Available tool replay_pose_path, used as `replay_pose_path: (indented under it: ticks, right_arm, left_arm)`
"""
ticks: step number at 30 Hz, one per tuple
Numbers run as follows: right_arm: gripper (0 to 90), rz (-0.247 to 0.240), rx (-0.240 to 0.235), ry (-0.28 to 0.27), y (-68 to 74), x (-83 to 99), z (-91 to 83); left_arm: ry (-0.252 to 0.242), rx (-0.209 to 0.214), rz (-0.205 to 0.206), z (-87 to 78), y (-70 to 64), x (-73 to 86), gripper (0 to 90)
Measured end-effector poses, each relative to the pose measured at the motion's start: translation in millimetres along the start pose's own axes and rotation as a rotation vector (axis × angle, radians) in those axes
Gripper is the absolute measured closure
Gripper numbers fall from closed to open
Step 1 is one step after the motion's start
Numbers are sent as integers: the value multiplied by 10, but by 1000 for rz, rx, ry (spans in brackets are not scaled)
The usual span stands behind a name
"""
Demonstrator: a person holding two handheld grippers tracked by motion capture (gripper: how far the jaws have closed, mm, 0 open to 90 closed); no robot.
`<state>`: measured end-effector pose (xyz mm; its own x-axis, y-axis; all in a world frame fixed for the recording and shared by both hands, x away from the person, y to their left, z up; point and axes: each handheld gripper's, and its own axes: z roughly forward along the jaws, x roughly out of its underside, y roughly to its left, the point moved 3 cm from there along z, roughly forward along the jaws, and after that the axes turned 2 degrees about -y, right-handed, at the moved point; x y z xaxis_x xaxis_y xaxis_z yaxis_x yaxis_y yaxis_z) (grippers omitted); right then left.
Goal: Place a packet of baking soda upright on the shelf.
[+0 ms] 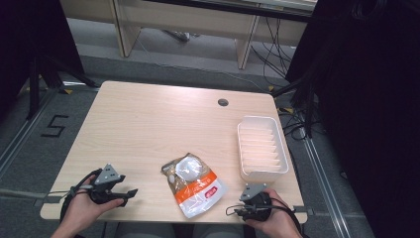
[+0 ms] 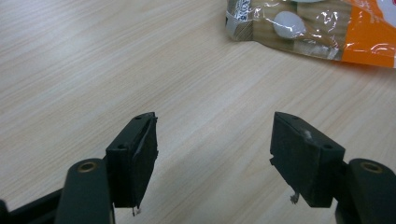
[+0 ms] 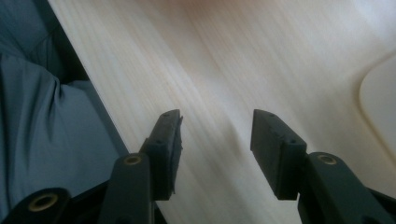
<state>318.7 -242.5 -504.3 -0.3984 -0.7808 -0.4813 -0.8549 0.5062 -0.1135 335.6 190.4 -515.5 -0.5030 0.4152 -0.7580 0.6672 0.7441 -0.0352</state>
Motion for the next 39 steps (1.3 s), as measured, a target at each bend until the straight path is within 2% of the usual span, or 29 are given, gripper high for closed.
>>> replay_pose_path:
  ticks: [2, 4, 6, 7, 8, 9, 10, 11, 12, 13, 14, 15, 16, 17, 19, 20, 21, 24, 25, 26, 28, 29, 30, 32, 33, 35, 37, 39]
  right_arm:
    - [515, -69, 10, -15, 8, -30, -12]
    - [503, -78, 20, -12, 21, -59, -24]
    - [494, -76, 23, -9, 37, -94, -33]
    - [483, -97, 17, -22, 38, -113, -30]
    - [483, -97, 17, -22, 38, -113, -30]
    - [455, -139, 33, -26, 38, -152, -35]
    - [438, -178, 24, -37, 36, -171, -25]
    - [427, -179, 16, -34, 66, -182, -27]
    - [416, -215, 6, -52, 72, -208, -13]
    - [415, -250, 39, -65, 66, -227, 3]
    - [409, -245, 36, -75, 91, -236, 14]
    - [402, -242, 13, -71, 123, -248, 19]
    - [394, -265, 12, -73, 132, -263, 32]
    - [390, -274, 13, -75, 142, -270, 46]
    - [378, -276, 11, -74, 163, -279, 67]
    - [375, -292, 5, -68, 165, -280, 72]
    - [362, -291, -3, -67, 175, -282, 78]
    - [343, -308, -9, -62, 198, -290, 95]
    - [335, -309, -34, -50, 219, -292, 99]
    - [330, -298, -18, -55, 228, -300, 96]
    - [316, -342, -18, -66, 222, -331, 96]
    - [315, -310, -12, -68, 226, -331, 78]
    - [315, -302, -3, -70, 209, -332, 57]
    - [308, -313, -5, -78, 173, -334, 32]
    - [307, -299, 52, -99, 154, -329, 34]
    - [302, -346, 42, -116, 139, -355, 47]
    - [299, -352, 44, -115, 145, -364, 52]
    - [290, -358, 22, -128, 164, -425, 49]
  left_arm:
    - [-10, 12, 10, -2, -9, -14, 314]
    - [-13, 5, 36, 1, 0, -23, 314]
    - [-8, 3, 29, 5, -4, -23, 314]
    - [-8, 5, 21, 9, -11, -21, 314]
    - [-8, 5, 21, 9, -11, -21, 315]
    - [-28, -8, 8, 25, -22, -24, 315]
    - [-24, 0, 16, 24, -20, -24, 315]
    - [-12, 7, 39, 17, -4, -25, 316]
    - [-10, 9, 31, 21, -8, -27, 316]
    - [-12, 13, 20, 27, -16, -28, 316]
    - [-26, 18, 1, 36, -32, -36, 314]
    - [-24, 19, 13, 32, -30, -41, 314]
    - [-23, 16, 24, 30, -27, -43, 313]
    - [-33, 19, 4, 42, -42, -45, 313]
    - [-29, 22, 27, 38, -34, -48, 313]
    - [-35, 25, -1, 48, -50, -47, 314]
    - [-36, 17, -5, 52, -47, -48, 314]
    - [-29, 25, 12, 44, -42, -48, 315]
    - [-31, 22, 21, 44, -39, -51, 315]
    - [-33, 23, 20, 47, -40, -51, 315]
    - [-28, 24, 23, 42, -41, -51, 315]
    - [-28, 27, 25, 42, -39, -51, 315]
    - [-30, 26, 24, 44, -37, -52, 315]
    - [-33, 25, 10, 51, -43, -52, 316]
    - [-33, 26, 25, 51, -37, -54, 316]
    - [-31, 22, 25, 52, -43, -54, 316]
    - [-27, 23, 33, 50, -40, -57, 316]
    - [-30, 20, 33, 50, -40, -59, 317]
